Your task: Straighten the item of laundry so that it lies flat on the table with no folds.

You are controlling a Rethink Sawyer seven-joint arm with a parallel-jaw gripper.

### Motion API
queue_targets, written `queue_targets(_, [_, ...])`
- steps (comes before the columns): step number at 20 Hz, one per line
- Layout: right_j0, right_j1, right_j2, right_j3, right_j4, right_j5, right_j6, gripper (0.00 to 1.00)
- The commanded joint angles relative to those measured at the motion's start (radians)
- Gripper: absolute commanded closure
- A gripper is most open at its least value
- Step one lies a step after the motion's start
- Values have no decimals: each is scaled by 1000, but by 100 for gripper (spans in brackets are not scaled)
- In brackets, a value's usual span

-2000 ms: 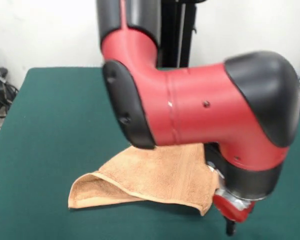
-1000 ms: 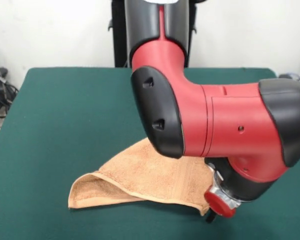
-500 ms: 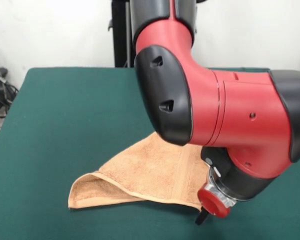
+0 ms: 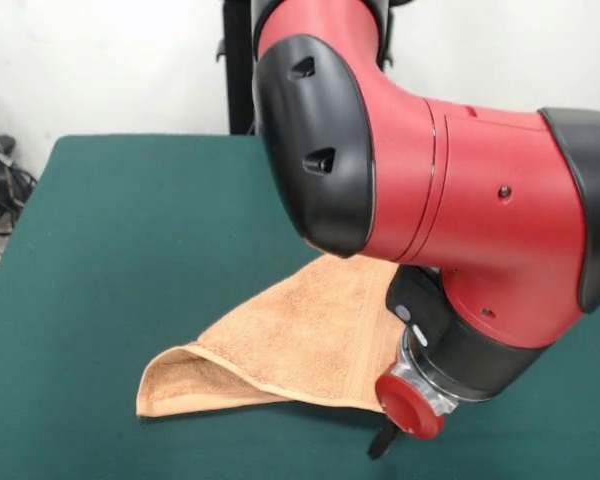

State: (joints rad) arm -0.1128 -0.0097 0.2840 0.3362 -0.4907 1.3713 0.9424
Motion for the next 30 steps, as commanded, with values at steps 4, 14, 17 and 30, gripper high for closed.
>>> queue_targets(4, [22, 47, -49, 29, -47, 93, 221, 0])
queue_targets(14, [23, 99, -54, -36, -49, 157, 205, 0])
queue_targets(17, [21, 110, -55, -39, -44, 170, 207, 0])
queue_targets(30, [3, 155, -11, -67, -12, 226, 195, 0])
